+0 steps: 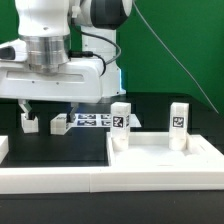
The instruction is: Assemble square table
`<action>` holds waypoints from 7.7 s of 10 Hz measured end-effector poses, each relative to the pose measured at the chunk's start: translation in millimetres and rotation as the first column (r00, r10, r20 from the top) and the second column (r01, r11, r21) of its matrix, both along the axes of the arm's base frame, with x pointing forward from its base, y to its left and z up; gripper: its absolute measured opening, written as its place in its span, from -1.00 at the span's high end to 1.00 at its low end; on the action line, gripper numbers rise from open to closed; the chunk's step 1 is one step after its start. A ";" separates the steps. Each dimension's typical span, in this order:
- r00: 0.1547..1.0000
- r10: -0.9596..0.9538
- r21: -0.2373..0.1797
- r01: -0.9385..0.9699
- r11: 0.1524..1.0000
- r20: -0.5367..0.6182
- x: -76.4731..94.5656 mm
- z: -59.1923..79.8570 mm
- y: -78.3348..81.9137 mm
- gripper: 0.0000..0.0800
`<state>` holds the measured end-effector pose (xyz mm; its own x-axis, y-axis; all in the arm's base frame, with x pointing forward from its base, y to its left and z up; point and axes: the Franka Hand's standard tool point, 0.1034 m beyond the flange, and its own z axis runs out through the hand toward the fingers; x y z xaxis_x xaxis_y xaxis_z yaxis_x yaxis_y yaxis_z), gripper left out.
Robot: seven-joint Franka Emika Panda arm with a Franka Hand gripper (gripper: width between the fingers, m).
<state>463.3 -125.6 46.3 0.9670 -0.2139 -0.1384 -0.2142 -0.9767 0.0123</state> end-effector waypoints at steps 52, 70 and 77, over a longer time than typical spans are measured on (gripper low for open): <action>0.814 0.016 0.167 0.100 0.981 -0.580 -56.4 -26.3 13.7 0.28; 0.991 0.014 -0.049 -0.008 0.999 0.131 70.6 23.6 28.3 0.27; 0.974 -0.092 -0.036 0.102 0.994 0.208 117.2 54.7 84.8 0.27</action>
Offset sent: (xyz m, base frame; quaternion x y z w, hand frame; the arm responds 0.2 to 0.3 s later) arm 0.0000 0.0000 0.0000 0.0000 0.0000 0.0000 1.0000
